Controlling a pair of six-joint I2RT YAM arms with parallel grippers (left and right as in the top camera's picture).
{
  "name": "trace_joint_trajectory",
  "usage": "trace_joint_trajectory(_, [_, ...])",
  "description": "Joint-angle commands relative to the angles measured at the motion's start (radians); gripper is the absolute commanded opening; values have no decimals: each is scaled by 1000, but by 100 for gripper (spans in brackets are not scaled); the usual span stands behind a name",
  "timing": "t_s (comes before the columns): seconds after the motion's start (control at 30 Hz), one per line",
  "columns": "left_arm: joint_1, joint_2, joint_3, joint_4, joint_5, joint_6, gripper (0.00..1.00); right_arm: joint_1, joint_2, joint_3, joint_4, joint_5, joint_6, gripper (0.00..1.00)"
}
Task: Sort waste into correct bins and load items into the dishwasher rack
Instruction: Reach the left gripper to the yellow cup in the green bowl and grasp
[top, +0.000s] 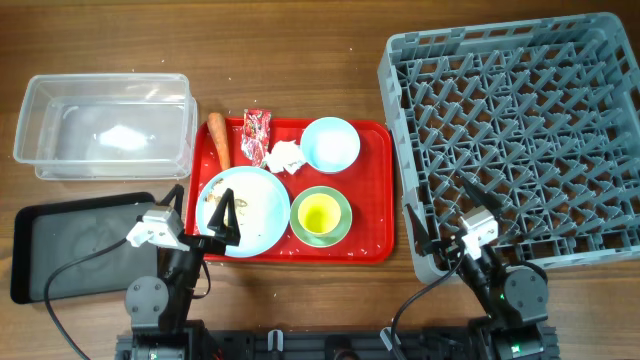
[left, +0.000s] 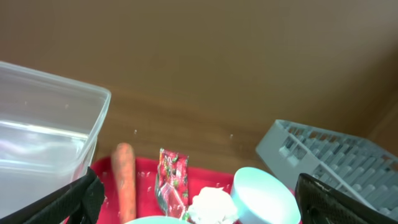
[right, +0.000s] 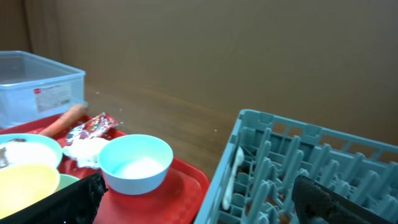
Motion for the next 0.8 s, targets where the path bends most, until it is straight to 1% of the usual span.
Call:
trace_joint_trajectory(0.0, [-3,-6,-6,62,11,-16,100,0,1,-1,27,-113,-4,100])
trace_joint_trajectory(0.1, [-3,-6,-6,69,11,-16,100,0,0,1,152,-118,148,100])
trace_joint_trajectory(0.17, [-3,-6,-5,81,11,-16,100,0,1,27,201,-88,213,100])
trace_joint_trajectory(0.27, [-3,6,20,84,12,-16,100,0,46,140,184,-44,250,100])
trace_joint_trajectory(0.37, [-3,72,72,79,15,-16,100,0,191,266,131,-45,297,100])
trace_joint_trajectory(0.43, [-3,195,157,56,39,-16,100,0,389,428,19,-76,304,100])
trace_joint_trajectory(0.47, [-3,248,191,45,53,-16,100,0,441,475,-15,-83,304,100])
trace_joint_trajectory(0.53, [-3,412,303,-12,106,-16,100,0,649,673,-164,-109,290,100])
trace_joint_trajectory(0.57, [-3,543,393,-65,164,-16,100,0,782,820,-293,-123,264,100])
trace_joint_trajectory(0.6, [-3,624,452,-92,210,-16,100,0,860,911,-381,-133,225,100])
trace_joint_trajectory(0.67, [-3,769,566,-136,295,-16,100,0,986,1062,-513,-146,172,100])
trace_joint_trajectory(0.7, [-3,865,651,-154,357,-16,100,0,1048,1121,-541,-188,167,100])
trace_joint_trajectory(0.77, [-3,956,731,-136,458,-24,100,0,1108,1155,-570,-309,166,100])
